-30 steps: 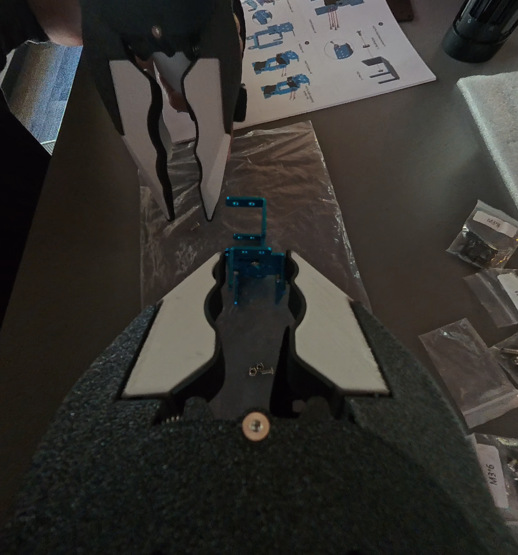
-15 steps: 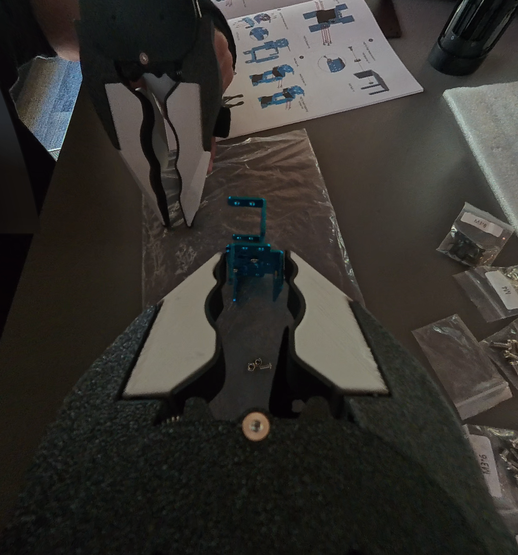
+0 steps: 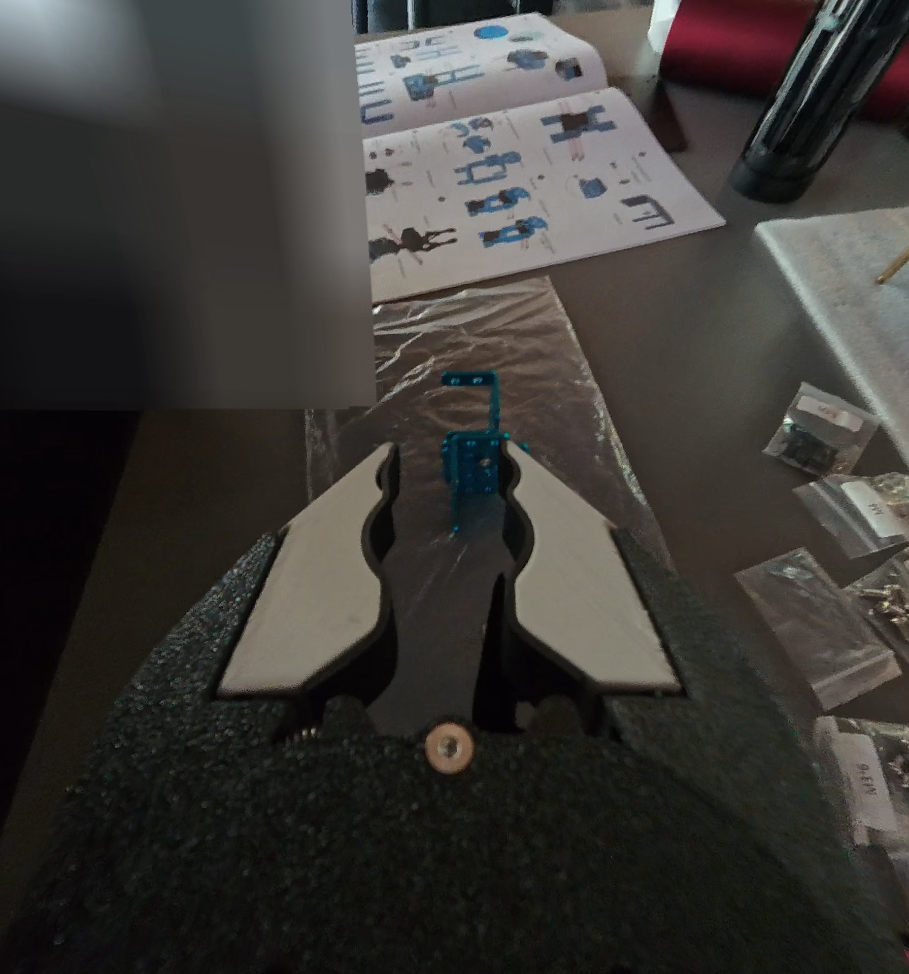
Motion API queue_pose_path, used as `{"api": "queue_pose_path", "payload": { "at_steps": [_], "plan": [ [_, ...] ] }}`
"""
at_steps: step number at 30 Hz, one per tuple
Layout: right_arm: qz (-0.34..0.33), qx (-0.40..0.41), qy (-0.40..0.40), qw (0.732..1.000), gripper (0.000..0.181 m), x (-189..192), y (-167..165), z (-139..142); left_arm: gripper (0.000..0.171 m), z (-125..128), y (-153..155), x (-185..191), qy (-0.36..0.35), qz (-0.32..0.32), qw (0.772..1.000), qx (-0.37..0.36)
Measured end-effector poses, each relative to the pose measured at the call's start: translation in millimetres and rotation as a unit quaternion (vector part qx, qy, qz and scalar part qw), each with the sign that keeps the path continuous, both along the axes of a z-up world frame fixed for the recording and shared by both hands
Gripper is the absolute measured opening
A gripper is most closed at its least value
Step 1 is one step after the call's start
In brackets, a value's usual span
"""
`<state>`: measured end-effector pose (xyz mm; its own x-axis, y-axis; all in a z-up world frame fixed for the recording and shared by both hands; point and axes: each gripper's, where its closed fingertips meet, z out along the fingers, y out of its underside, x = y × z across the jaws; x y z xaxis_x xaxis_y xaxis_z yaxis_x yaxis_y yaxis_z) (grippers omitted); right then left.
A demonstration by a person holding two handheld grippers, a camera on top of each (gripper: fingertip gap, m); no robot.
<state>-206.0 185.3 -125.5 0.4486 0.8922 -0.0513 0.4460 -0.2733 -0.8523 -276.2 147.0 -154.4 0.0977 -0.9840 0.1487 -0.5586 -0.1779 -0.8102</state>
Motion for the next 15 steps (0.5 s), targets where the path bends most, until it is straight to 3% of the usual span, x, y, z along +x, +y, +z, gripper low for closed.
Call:
{"api": "queue_pose_path", "payload": {
  "at_steps": [3, 6, 9, 12, 15],
  "plan": [
    [-0.001, -0.020, -0.039, 0.999, 0.038, 4.6, -2.1, -19.2, 0.023, 2.2, 10.1, -3.1, 0.005, 0.064, 0.996, 0.054],
    [-0.017, -0.002, -0.068, 0.998, 0.038, 7.9, 3.2, -24.9, 0.026, -2.6, 27.9, 0.5, 0.018, 0.075, 0.992, 0.104],
    [-0.032, -0.001, -0.062, 0.998, 0.031, 2.7, 4.1, -18.5, 0.028, -9.6, 42.7, 8.0, 0.026, 0.071, 0.995, 0.071],
    [-0.052, -0.015, -0.077, 0.996, 0.023, -1.7, 7.6, -22.0, 0.028, -2.9, 33.7, 15.7, -0.004, 0.061, 0.998, 0.019],
    [-0.042, -0.037, -0.082, 0.995, 0.000, -6.3, 6.6, -30.1, 0.031, -0.5, 24.1, 16.3, -0.031, 0.070, 0.997, 0.005]
  ]
}}
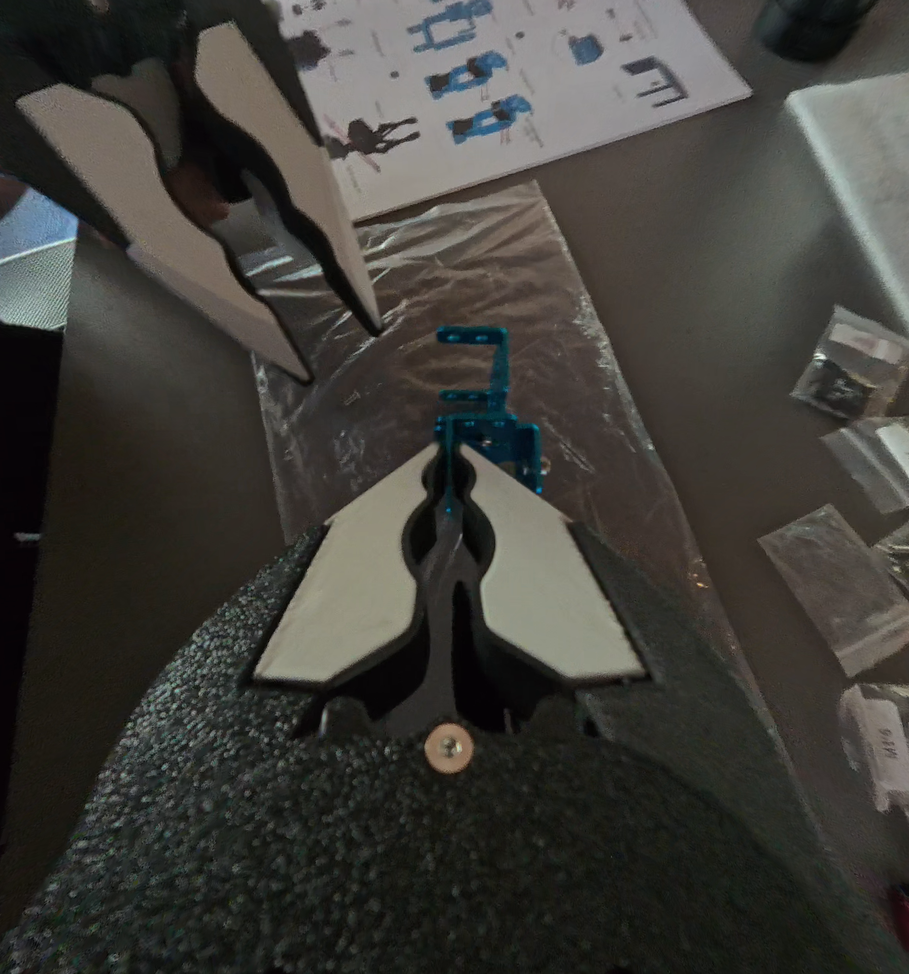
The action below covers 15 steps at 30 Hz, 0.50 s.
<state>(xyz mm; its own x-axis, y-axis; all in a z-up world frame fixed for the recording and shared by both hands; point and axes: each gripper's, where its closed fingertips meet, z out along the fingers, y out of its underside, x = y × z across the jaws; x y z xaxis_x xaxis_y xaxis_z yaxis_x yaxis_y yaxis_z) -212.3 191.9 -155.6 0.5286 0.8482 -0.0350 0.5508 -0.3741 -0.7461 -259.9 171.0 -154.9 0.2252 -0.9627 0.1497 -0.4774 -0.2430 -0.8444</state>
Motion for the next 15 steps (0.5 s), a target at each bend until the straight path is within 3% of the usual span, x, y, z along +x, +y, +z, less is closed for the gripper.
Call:
{"api": "queue_pose_path", "payload": {
  "at_steps": [2, 5, 9, 13, 15],
  "plan": [
    [-0.015, 0.002, 0.025, 1.000, 0.000, 3.1, 6.9, 4.6, 0.037, -1.0, 0.4, -1.9, -0.007, 0.016, 1.000, -0.002],
    [-0.013, -0.032, 0.149, 0.988, 0.000, 0.3, 9.5, 31.2, 0.049, 16.2, 9.1, -3.8, -0.054, 0.049, 0.997, -0.005],
    [0.044, -0.041, 0.332, 0.941, 0.000, -12.8, -0.2, 82.2, 0.080, 48.4, 17.6, 4.7, -0.166, 0.044, 0.984, -0.052],
    [0.094, -0.042, 0.425, 0.899, 0.000, -34.8, -14.6, 114.2, 0.078, 94.1, 8.0, 8.8, -0.323, -0.014, 0.934, -0.154],
    [0.115, -0.047, 0.447, 0.886, 0.000, -44.8, -21.5, 121.3, 0.066, 108.2, 4.2, 3.2, -0.355, -0.028, 0.923, -0.144]
  ]
}}
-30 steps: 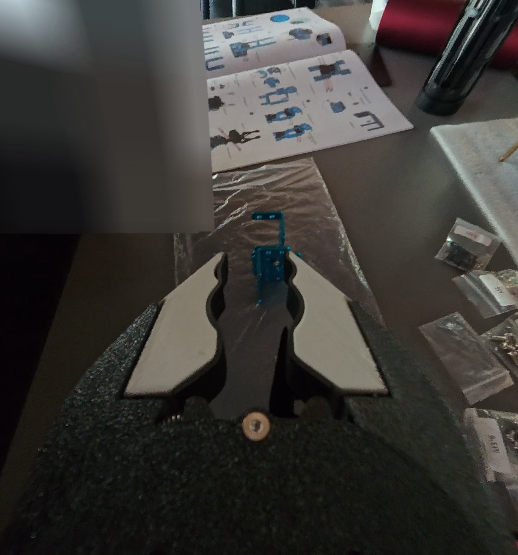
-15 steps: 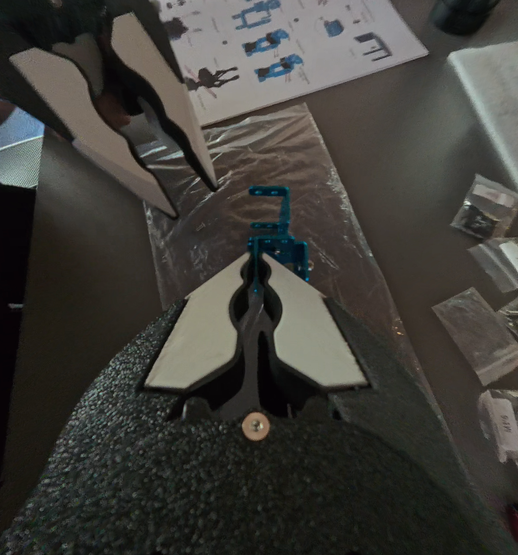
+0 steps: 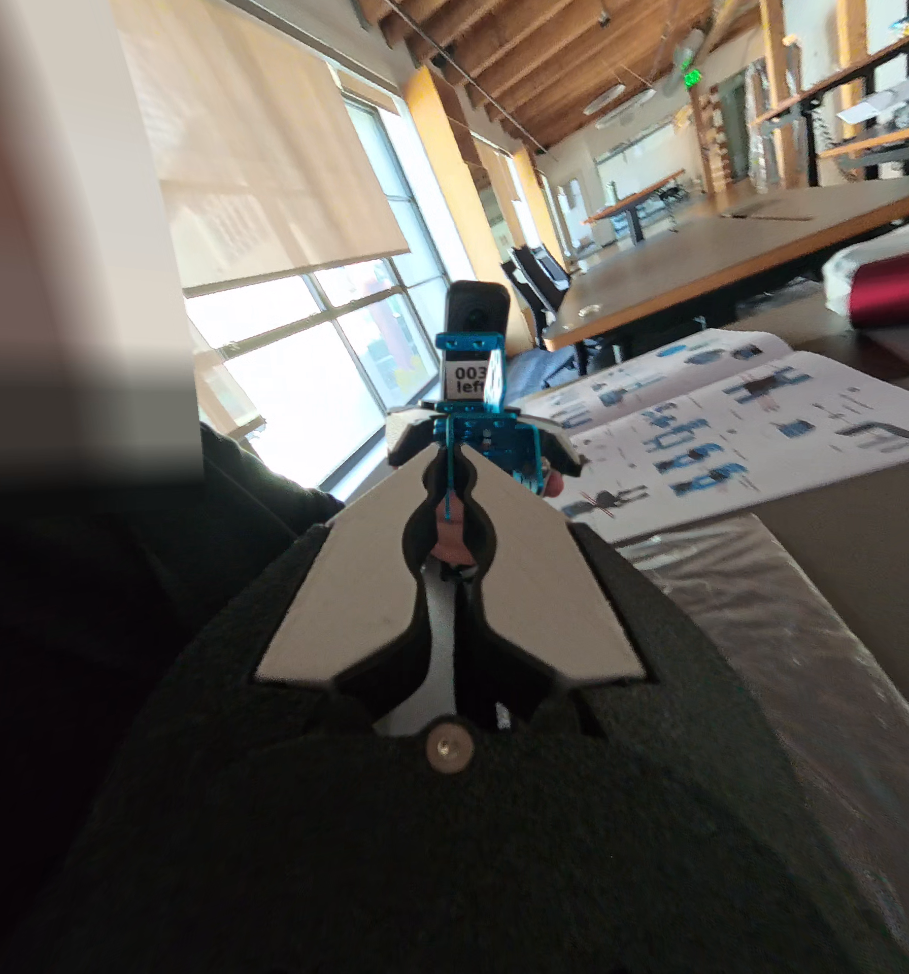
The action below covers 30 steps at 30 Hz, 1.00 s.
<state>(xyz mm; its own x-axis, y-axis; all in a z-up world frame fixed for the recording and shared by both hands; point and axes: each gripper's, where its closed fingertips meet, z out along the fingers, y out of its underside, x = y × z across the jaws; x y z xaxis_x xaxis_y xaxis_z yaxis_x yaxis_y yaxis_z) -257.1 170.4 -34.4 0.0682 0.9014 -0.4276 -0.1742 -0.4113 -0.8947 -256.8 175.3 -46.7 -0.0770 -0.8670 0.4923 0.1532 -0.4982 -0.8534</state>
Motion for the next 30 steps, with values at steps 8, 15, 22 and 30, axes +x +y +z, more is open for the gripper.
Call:
{"api": "queue_pose_path", "payload": {
  "at_steps": [8, 15, 22, 30],
  "plan": [
    [0.014, 0.017, -0.005, 1.000, 0.000, -12.5, -6.8, -4.6, 0.041, -3.9, -9.4, -5.8, 0.011, -0.015, 1.000, 0.025],
    [-0.045, 0.027, -0.183, 0.982, 0.026, 4.0, 14.7, -54.2, 0.041, -33.3, 29.6, -26.8, 0.176, 0.042, 0.973, 0.145],
    [0.008, 0.100, -0.489, 0.866, 0.010, -20.4, -4.7, -143.5, 0.041, -56.9, 93.4, -27.7, 0.324, 0.031, 0.901, 0.285],
    [0.094, 0.080, -0.503, 0.856, 0.010, -20.3, 5.0, -151.9, 0.041, -66.3, 105.7, -4.8, 0.290, -0.055, 0.912, 0.285]
  ]
}}
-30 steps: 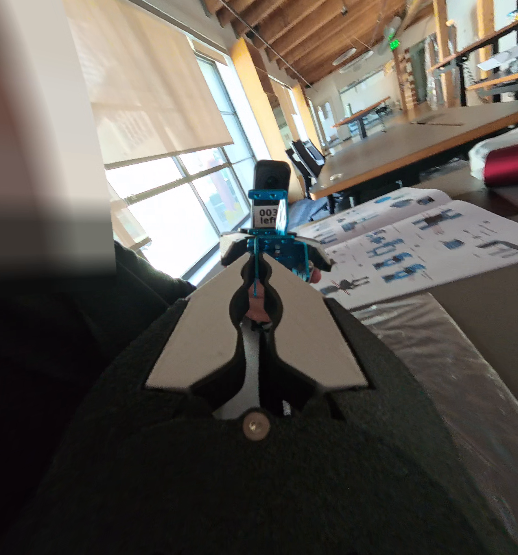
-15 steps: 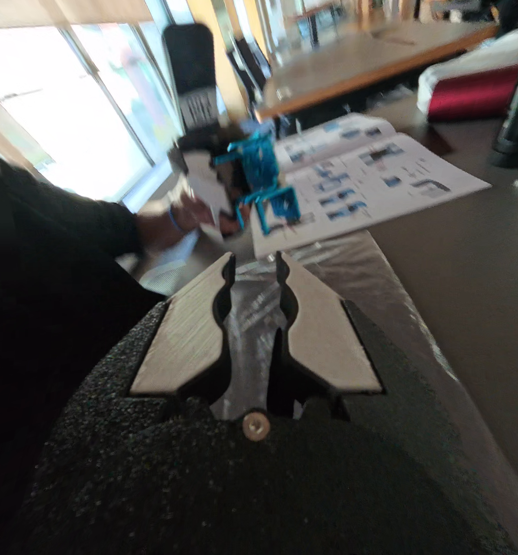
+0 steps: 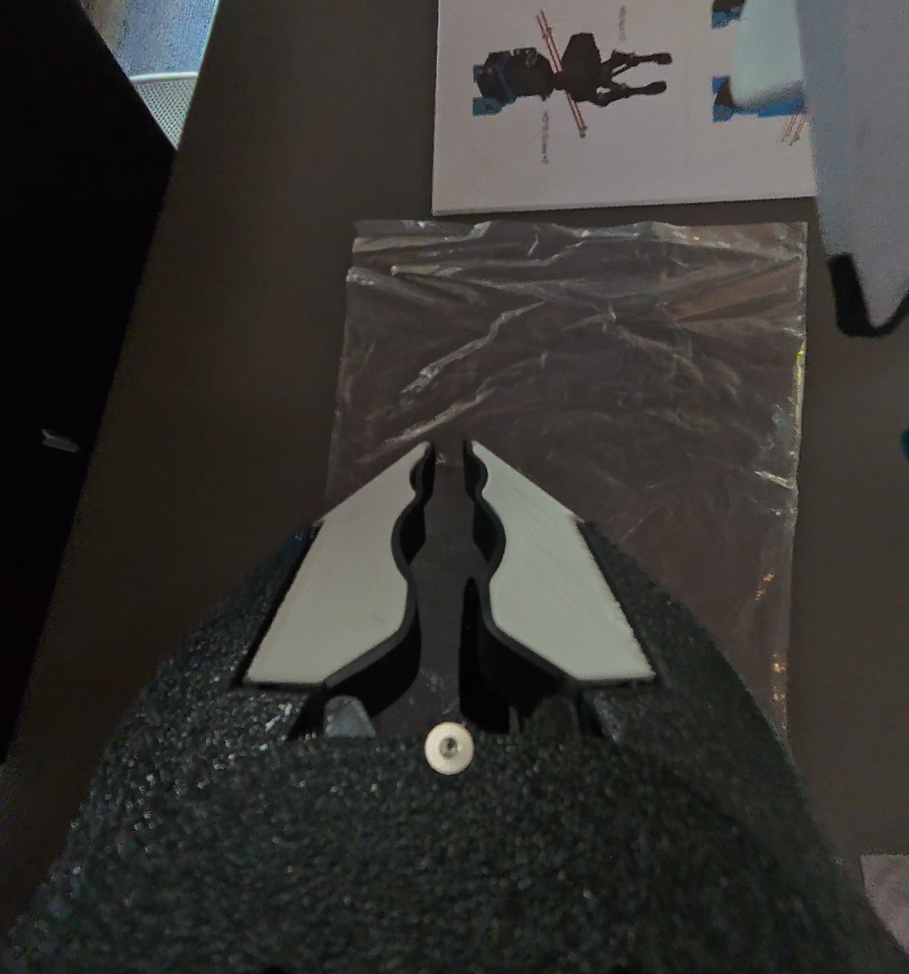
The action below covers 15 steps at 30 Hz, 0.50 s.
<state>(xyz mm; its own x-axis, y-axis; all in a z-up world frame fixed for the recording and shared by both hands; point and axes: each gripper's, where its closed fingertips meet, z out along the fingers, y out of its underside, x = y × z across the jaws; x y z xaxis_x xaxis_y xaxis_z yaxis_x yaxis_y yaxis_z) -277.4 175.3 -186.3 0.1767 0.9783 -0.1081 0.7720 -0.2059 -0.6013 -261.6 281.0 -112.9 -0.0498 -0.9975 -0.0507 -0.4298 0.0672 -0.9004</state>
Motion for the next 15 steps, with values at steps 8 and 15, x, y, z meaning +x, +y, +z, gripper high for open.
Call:
{"api": "queue_pose_path", "payload": {
  "at_steps": [8, 15],
  "plan": [
    [0.024, -0.049, 0.023, 0.998, 0.004, -0.6, -3.7, -6.3, 0.041, -15.0, -19.2, -14.3, 0.010, -0.023, 0.999, -0.023],
    [0.020, -0.018, 0.052, 0.998, 0.000, -0.4, -0.3, 1.9, 0.041, -25.7, -28.8, -11.3, 0.023, -0.029, 0.999, -0.032]
  ]
}}
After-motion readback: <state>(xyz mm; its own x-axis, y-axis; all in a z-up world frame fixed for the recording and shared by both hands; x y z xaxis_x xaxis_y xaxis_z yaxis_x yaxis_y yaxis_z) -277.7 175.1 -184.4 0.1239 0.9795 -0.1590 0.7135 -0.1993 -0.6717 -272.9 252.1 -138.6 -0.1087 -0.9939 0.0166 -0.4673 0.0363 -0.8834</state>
